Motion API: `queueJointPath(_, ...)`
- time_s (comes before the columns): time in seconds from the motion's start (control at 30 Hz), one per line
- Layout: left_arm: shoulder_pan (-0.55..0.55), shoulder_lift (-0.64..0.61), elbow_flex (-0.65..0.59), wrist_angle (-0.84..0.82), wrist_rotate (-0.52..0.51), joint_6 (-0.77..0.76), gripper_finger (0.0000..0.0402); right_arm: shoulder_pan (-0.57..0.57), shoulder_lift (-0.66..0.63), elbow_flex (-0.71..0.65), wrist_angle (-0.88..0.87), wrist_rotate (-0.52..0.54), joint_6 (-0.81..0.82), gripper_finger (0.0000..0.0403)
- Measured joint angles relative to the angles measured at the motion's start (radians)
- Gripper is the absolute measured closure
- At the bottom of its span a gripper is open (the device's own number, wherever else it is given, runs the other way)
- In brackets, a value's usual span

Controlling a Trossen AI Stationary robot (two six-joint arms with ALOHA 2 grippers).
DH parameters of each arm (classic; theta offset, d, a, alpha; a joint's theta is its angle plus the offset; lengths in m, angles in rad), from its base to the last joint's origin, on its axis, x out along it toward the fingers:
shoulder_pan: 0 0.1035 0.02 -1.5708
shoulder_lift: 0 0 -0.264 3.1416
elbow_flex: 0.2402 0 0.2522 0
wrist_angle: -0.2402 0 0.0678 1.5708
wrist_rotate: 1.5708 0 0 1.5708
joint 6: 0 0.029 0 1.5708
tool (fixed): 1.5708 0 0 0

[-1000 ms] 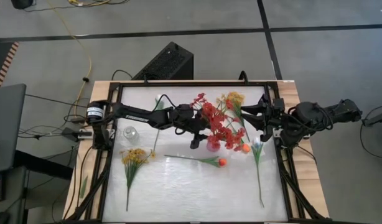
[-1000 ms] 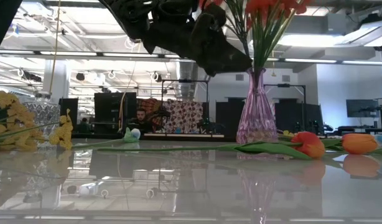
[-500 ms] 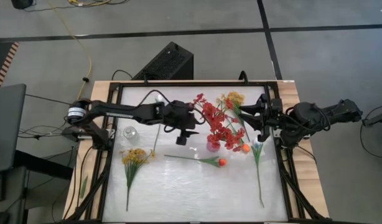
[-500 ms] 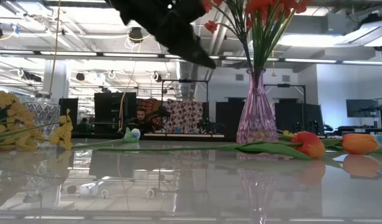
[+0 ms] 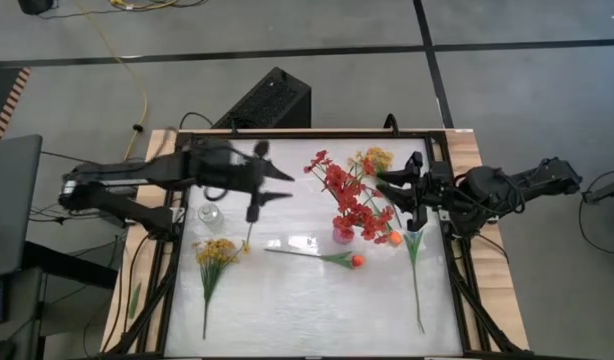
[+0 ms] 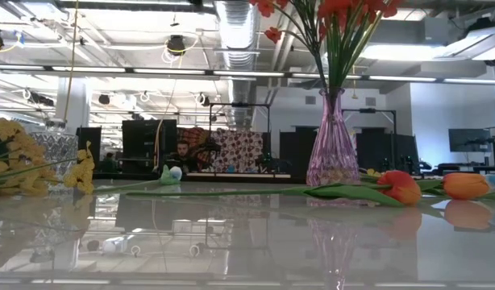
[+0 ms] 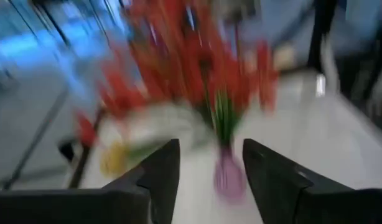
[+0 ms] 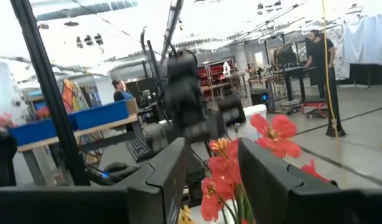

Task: Sort flowers into vase by color
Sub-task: Put the orange flowers into the violet vase

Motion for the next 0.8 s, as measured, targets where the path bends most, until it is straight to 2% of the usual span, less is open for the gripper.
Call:
queueJointPath(0.13, -0.001, -0.039, 0.0, 0.248, -0.065, -0.081, 0.0319, 0.005, 0.026, 0.018, 0.001, 0.0, -0.03, 0.023)
queueJointPath(0.23, 0.0, -0.005, 0.001, 0.428, -0.114, -0.103, 0.0384, 0.003, 0.038, 0.019, 0.001, 0.003, -0.03, 0.023)
queueJointPath(0.53, 0.006, 0.244, 0.01, 0.698, -0.232, -0.283, 0.0401, 0.002, 0.03, 0.019, -0.01, 0.012, -0.029, 0.023)
queueJointPath(0.6, 0.012, 0.286, 0.054, 0.691, -0.233, -0.288, 0.0401, 0.011, 0.029, 0.019, -0.013, 0.012, -0.029, 0.023)
queueJointPath(0.8, 0.0, 0.401, 0.235, 0.438, -0.214, -0.279, 0.0401, 0.037, 0.025, 0.019, -0.024, 0.012, -0.029, 0.023)
